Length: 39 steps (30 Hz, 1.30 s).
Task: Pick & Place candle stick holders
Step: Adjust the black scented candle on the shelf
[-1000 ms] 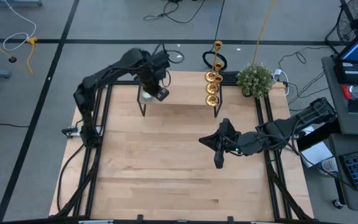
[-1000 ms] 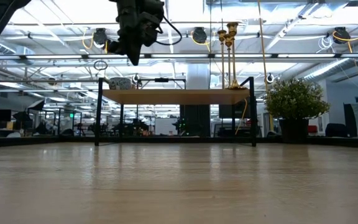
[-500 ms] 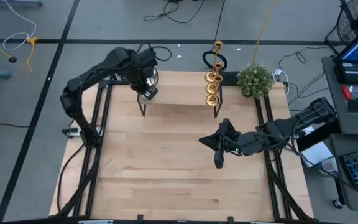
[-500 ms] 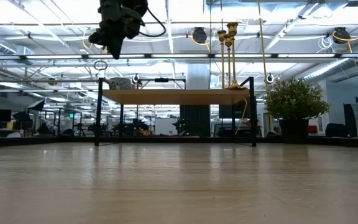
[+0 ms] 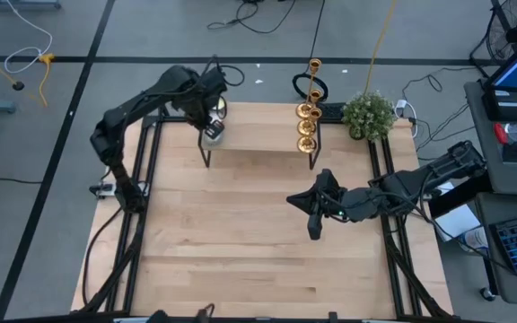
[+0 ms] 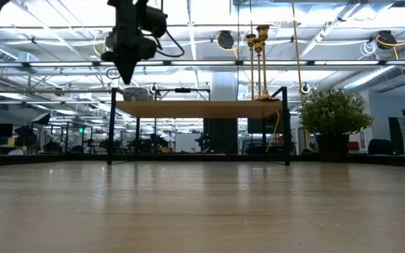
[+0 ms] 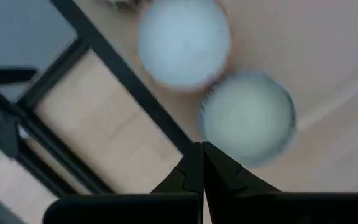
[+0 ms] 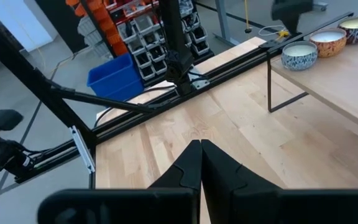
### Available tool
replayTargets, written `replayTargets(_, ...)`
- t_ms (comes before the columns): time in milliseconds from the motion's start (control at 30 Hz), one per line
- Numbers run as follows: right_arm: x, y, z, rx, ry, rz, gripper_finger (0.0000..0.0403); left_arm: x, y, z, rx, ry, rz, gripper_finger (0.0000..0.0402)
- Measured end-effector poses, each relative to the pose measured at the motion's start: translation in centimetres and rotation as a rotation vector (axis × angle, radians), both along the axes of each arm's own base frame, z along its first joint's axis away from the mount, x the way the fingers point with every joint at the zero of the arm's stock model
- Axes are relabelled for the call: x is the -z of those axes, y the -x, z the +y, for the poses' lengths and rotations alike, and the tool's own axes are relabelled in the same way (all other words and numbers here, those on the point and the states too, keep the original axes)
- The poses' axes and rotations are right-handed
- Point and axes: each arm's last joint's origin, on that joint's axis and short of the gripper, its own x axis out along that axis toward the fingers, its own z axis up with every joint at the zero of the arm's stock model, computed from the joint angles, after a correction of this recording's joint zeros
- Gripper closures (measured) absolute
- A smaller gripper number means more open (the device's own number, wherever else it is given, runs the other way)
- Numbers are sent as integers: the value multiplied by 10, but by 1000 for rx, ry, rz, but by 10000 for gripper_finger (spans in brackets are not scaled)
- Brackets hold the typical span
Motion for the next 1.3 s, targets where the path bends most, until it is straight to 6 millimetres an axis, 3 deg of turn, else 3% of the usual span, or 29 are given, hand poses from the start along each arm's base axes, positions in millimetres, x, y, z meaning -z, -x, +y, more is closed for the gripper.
replayTargets(167,0,0,-1,4,1,0,403,2,-3,15,42,-24,-79,401)
replayTargets(300,0,-1,-3,7,2,1,403,-11,-9,21,86,-70,-216,401)
replayTargets(500,0,-3,-8,25,5,3,403,-12,-14,45,33,-104,-376,401)
replayTargets(700,1,-6,-15,-11,-15,22,403,10,-30,64,17,-33,-379,401)
replayTargets(800,1,-7,-18,-3,-14,23,403,5,-44,67,59,-51,-393,401)
replayTargets(933,1,-7,-19,-3,-14,24,403,-16,-57,73,75,-148,-427,401)
replayTargets(1067,2,-8,-20,-19,-16,30,403,-21,-57,86,19,-176,-350,401)
replayTargets(1300,2,-8,-20,-19,-14,35,403,4,-52,93,31,-87,-199,401)
